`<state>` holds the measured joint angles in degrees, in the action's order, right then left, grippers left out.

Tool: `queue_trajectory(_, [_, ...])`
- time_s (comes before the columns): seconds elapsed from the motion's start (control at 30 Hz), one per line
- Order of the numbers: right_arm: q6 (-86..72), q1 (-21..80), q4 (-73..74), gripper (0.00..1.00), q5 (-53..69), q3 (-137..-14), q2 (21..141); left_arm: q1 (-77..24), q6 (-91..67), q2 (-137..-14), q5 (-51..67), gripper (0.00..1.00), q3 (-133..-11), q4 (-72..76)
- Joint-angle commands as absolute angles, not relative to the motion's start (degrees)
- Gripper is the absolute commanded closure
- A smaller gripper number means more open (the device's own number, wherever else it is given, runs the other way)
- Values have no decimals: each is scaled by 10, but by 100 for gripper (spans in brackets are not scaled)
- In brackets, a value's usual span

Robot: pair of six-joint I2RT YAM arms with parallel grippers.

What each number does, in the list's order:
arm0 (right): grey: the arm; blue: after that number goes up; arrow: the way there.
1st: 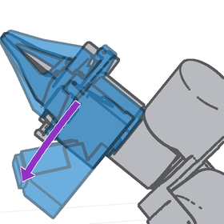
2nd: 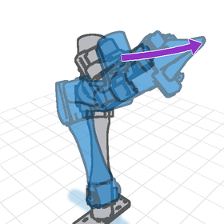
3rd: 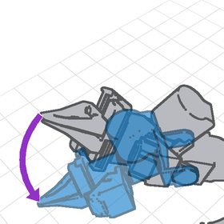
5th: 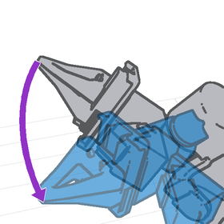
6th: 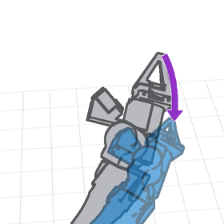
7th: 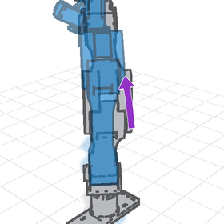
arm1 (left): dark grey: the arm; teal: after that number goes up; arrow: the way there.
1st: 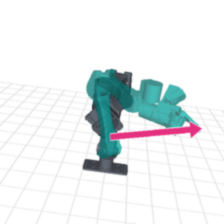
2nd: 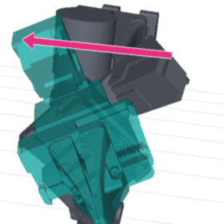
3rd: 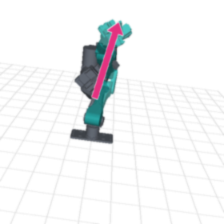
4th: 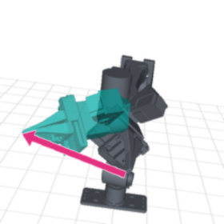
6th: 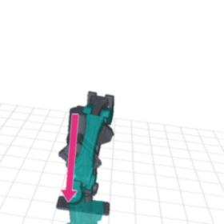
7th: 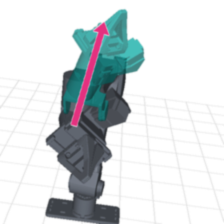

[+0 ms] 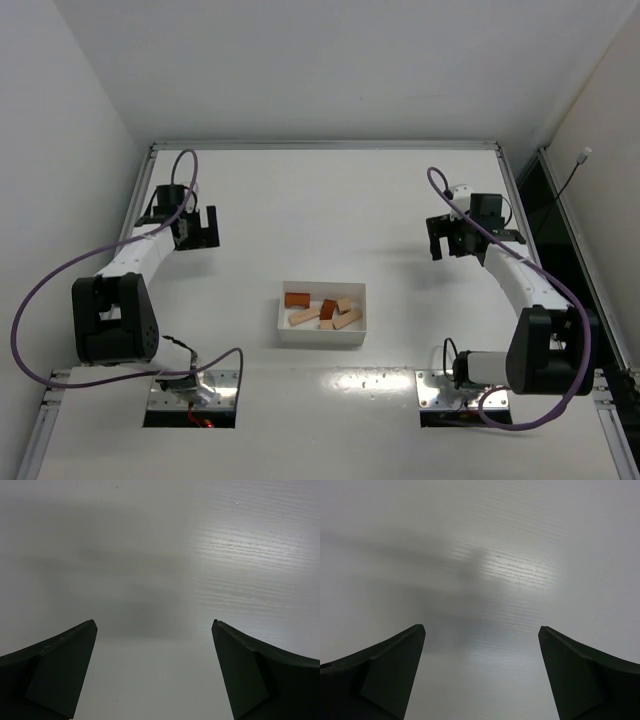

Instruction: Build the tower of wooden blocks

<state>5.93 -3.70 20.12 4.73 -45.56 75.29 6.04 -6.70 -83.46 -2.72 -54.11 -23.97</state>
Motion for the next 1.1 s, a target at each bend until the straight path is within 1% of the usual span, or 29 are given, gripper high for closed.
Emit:
queue_trajectory(0.0, [60, -34, 195, 3, 48, -479, 734, 66, -76, -834, -12, 0, -537, -228])
queue_trajectory(0.03, [60, -27, 208, 1, 79, -488, 728, 66, -76, -834, -12, 0, -537, -228])
queue_trajectory(0.1, [108, -27, 245, 1, 153, -531, 722, 66, -76, -834, -6, 0, -537, -228])
queue_trajectory(0.13, [127, -27, 290, 1, 230, -569, 722, 66, -71, -834, -6, 0, -537, -228])
queue_trajectory(0.2, [135, -5, 315, 1, 277, -602, 722, 66, -71, -834, -11, 0, -532, -228])
queue_trajectory(0.27, [135, 19, 327, 1, 298, -639, 727, 66, -76, -834, -11, 0, -532, -228])
queue_trajectory(0.33, [152, 63, 352, 1, 298, -679, 743, 66, -76, -834, -11, 0, -532, -228])
queue_trajectory(0.37, [166, 80, 365, 10, 298, -693, 750, 66, -76, -834, -11, 0, -532, -228])
queue_trajectory(0.4, [199, 123, 376, 16, 273, -706, 757, 66, -76, -834, -17, 0, -532, -233])
queue_trajectory(0.47, [234, 168, 409, 27, 252, -732, 776, 66, -76, -834, -17, 0, -540, -238])
queue_trajectory(0.5, [260, 211, 419, 27, 241, -738, 783, 66, -76, -834, -17, 0, -547, -243])
queue_trajectory(0.6, [283, 288, 426, 26, 223, -738, 800, 72, -76, -834, -27, 0, -560, -255])
queue_trajectory(0.73, [316, 355, 405, 27, 200, -728, 839, 77, -76, -823, -27, 0, -565, -260])
queue_trajectory(0.9, [330, 385, 418, 28, 205, -764, 908, 77, -82, -817, -33, 0, -570, -271])
queue_trajectory(1.07, [348, 420, 413, 27, 213, -775, 960, 77, -82, -817, -54, 0, -570, -276])
